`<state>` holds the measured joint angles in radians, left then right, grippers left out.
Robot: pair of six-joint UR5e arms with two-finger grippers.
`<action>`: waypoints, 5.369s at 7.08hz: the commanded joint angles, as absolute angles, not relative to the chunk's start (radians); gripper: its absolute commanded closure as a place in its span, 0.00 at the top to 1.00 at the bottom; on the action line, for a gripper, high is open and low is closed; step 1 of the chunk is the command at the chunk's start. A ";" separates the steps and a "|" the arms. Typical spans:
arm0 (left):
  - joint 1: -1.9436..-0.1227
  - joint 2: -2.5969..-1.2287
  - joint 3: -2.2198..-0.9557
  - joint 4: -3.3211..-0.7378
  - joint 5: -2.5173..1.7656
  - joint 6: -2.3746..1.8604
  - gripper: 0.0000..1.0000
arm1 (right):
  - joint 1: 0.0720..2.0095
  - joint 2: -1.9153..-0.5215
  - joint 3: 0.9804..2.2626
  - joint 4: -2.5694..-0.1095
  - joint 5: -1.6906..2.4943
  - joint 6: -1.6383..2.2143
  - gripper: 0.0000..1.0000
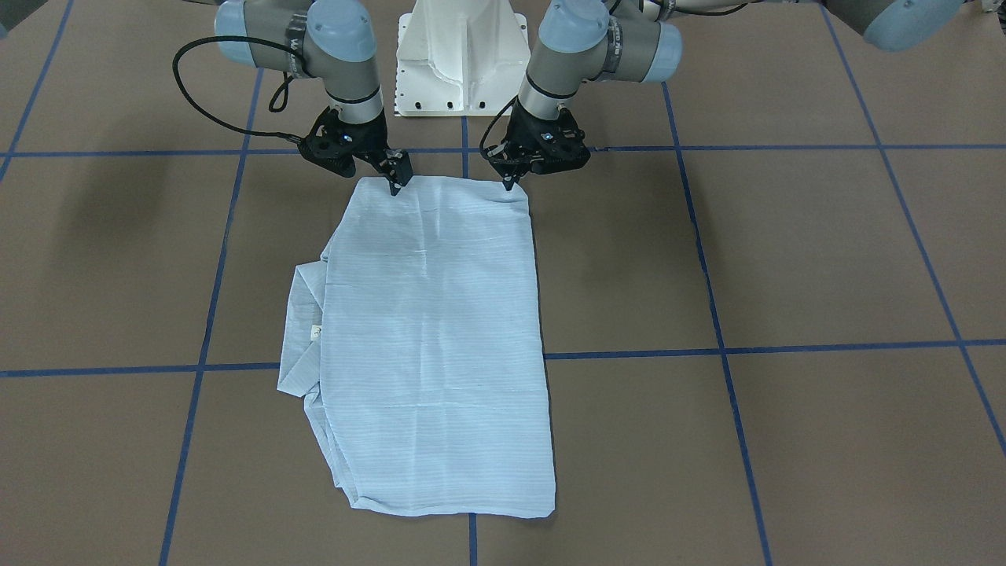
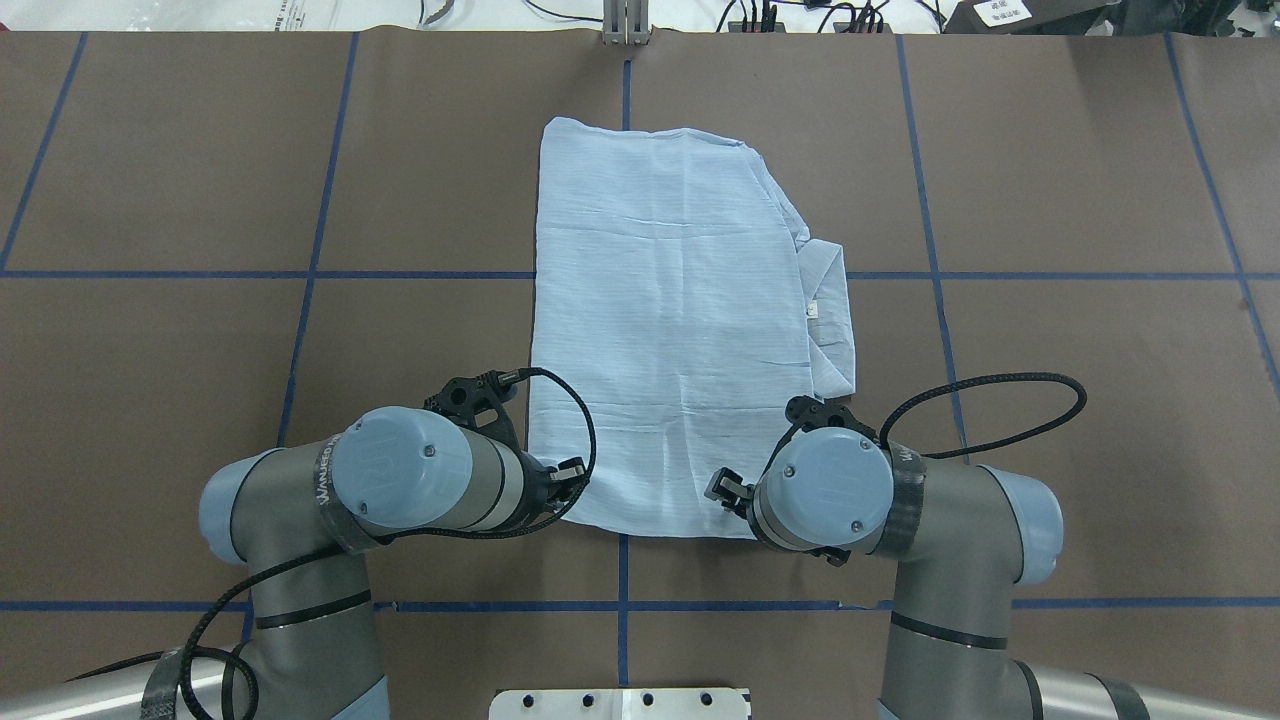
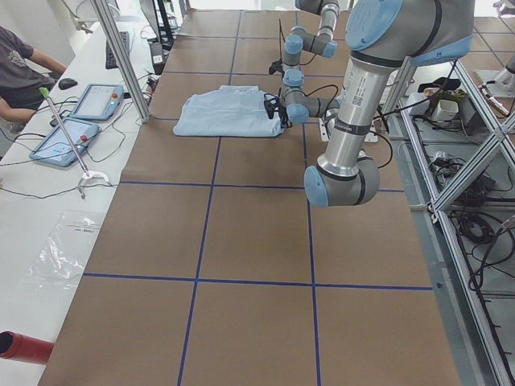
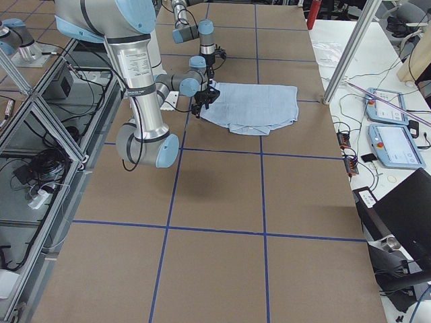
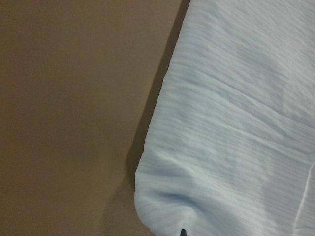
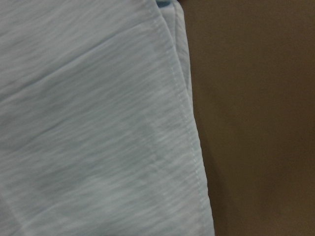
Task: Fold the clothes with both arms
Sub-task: 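Grasp the shirt edge nearest the robot with both grippers, then lift the edge with both grippers and fold it away from the robot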
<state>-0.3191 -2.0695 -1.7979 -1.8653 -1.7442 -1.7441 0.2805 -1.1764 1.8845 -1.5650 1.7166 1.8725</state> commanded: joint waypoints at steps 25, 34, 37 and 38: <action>-0.255 -2.062 -2.324 -1.318 -1.891 -1.753 0.00 | 0.316 -1.198 2.217 -1.551 2.120 1.896 0.00; -0.549 -2.175 -1.848 -1.748 -1.890 -1.631 0.00 | 0.598 -1.069 1.895 -1.551 1.994 1.669 0.00; -0.600 -2.241 -1.721 -1.817 -1.885 -1.597 0.00 | 0.658 -0.991 1.728 -1.548 1.994 1.559 0.00; -0.621 -2.247 -1.694 -1.841 -1.885 -1.589 0.00 | 0.679 -0.953 1.679 -1.548 1.994 1.540 0.00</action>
<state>-0.5965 -2.2363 -1.7312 -1.8081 -1.8856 -1.6047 0.6532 -1.0004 1.7474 -1.5483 1.9943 1.5684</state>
